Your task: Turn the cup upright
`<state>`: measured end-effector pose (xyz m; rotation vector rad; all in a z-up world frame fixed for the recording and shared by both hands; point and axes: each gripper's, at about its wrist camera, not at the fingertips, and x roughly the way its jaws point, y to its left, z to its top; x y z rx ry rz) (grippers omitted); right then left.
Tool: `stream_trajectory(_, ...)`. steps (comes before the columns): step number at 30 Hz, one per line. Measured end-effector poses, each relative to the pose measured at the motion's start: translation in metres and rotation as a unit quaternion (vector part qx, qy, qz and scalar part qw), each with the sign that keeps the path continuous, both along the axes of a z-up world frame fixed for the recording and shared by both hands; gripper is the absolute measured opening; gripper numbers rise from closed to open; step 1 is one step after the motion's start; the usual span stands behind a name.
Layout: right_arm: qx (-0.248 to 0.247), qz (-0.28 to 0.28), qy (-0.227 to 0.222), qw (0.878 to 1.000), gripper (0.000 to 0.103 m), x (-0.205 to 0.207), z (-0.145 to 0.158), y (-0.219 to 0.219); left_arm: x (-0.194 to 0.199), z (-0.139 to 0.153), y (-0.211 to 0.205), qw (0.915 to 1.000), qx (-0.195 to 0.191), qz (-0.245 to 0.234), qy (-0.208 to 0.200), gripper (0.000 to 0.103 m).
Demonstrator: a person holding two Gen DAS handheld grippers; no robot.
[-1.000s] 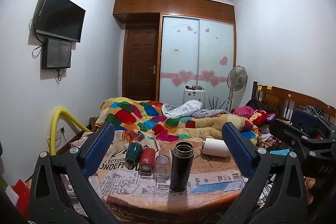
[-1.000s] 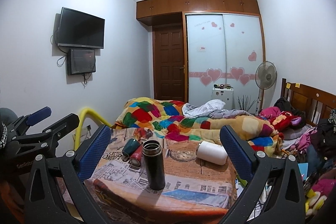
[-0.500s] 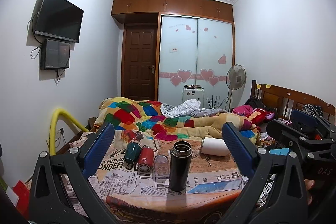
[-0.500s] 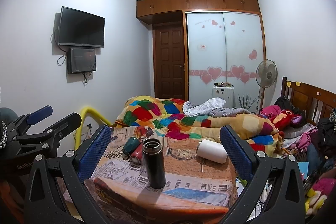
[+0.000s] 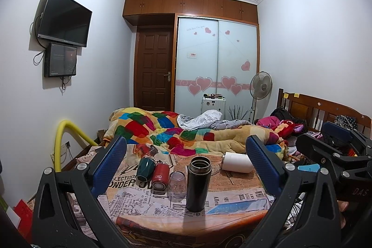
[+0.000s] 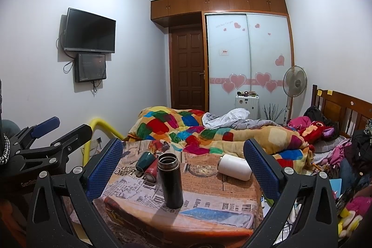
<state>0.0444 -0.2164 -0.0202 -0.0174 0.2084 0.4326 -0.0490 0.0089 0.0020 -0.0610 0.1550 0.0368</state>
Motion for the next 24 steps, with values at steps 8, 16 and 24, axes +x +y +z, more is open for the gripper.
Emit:
stream_trajectory(8, 0.001, -0.001, 0.001, 1.0, 0.103, -0.0019, 0.0002, -0.0002, 0.0023, -0.0007, -0.0054, 1.0, 0.001, -0.004, 0.001, 0.103)
stream_trajectory(16, 0.001, -0.001, 0.001, 1.0, 0.103, -0.001, 0.0, -0.0002, 0.0024, -0.001, -0.0071, 1.0, 0.001, -0.006, 0.001, 0.103)
stream_trajectory(24, 0.001, -0.004, -0.001, 1.0, 0.103, -0.0022, 0.002, -0.0006, 0.0031, -0.0006, -0.008, 1.0, 0.002, -0.007, 0.001, 0.103)
